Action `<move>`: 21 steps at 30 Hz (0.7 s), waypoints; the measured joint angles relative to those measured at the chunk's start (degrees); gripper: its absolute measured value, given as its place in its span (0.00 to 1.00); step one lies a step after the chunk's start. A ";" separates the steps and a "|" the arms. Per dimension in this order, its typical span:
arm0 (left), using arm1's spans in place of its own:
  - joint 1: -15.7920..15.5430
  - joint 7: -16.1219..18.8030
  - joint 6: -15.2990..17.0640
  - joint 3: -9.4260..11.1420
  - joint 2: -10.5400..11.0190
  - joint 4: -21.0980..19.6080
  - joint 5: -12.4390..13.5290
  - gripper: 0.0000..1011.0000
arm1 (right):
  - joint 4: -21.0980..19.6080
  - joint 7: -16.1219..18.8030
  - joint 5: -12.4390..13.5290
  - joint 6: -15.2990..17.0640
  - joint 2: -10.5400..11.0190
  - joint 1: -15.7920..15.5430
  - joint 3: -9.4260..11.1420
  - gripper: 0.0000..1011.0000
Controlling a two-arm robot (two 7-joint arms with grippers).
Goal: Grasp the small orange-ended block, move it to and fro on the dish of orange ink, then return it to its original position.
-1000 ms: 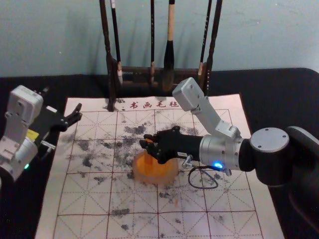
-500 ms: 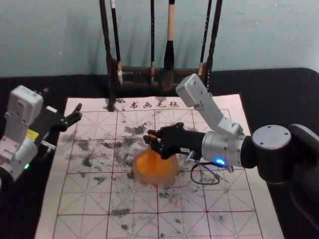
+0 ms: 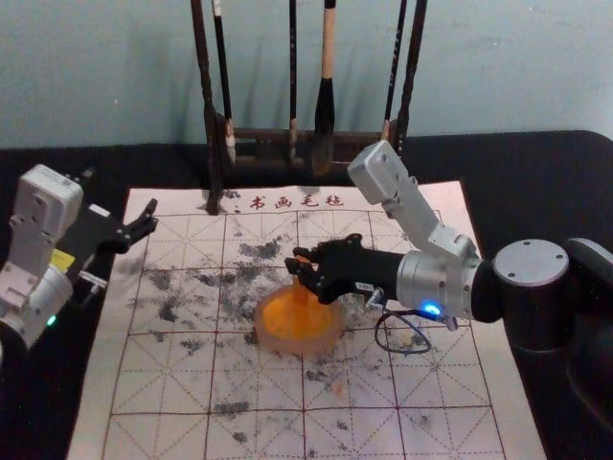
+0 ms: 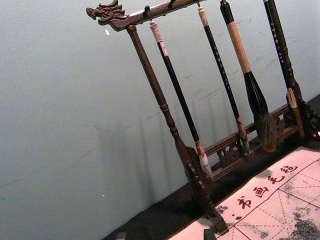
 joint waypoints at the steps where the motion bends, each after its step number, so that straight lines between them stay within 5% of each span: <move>1: 0.00 0.00 0.00 0.00 0.00 0.00 0.00 0.99 | -0.10 0.06 0.01 -0.03 0.10 -0.07 0.08 0.14; 21: 0.00 0.00 0.00 0.00 0.00 0.00 0.00 0.99 | -2.43 1.11 0.86 -0.61 2.66 -1.49 0.79 0.14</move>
